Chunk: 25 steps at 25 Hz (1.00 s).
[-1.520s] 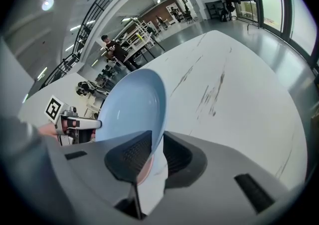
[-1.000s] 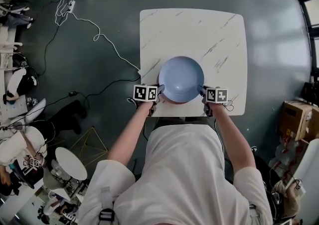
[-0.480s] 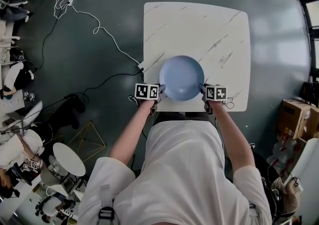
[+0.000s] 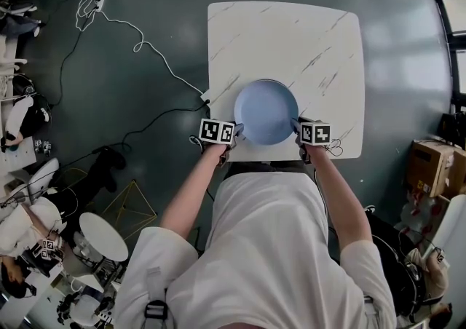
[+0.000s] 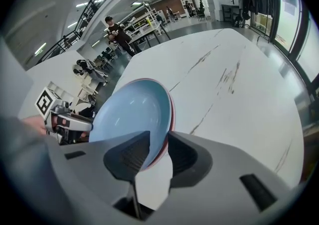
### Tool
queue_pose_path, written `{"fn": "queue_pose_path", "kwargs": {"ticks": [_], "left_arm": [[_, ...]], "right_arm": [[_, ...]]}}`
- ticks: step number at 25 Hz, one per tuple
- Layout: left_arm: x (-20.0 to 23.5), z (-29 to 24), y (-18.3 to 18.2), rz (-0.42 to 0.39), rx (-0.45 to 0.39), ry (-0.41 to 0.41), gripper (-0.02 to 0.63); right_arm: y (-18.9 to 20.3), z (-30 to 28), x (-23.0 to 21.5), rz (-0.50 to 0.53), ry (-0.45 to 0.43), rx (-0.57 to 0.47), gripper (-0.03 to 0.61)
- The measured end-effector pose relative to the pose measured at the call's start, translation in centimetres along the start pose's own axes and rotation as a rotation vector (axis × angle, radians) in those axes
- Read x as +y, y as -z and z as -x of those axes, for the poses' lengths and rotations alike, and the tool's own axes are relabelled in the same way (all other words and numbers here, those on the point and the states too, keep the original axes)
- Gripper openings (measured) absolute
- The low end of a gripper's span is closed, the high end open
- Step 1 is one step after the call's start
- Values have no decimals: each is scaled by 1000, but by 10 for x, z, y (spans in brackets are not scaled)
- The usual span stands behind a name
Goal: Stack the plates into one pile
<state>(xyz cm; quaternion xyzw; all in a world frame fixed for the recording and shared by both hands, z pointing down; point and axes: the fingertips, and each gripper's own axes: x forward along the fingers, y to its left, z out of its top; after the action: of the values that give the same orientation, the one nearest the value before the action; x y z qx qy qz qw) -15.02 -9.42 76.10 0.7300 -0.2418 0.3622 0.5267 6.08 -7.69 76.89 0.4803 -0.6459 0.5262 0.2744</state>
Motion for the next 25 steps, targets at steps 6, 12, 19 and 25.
{"fn": "queue_pose_path", "kwargs": {"ticks": [6,12,19,25], "left_arm": [[-1,7,-2,-37,-17,-37,173],[-2,22,-6,-20,-91,-35,172],[-16,43,-16,-106,-241,-48,135],[-23,58,-16,-75,-321,-80,69]], "right_arm": [[-7,8,-11,4,29,-66,113],[-7,20,-9,-4,41,-115,114],[-11,46,-8,11,7,-200,109],[-13,72,-8,99,-15,-228,84]]}}
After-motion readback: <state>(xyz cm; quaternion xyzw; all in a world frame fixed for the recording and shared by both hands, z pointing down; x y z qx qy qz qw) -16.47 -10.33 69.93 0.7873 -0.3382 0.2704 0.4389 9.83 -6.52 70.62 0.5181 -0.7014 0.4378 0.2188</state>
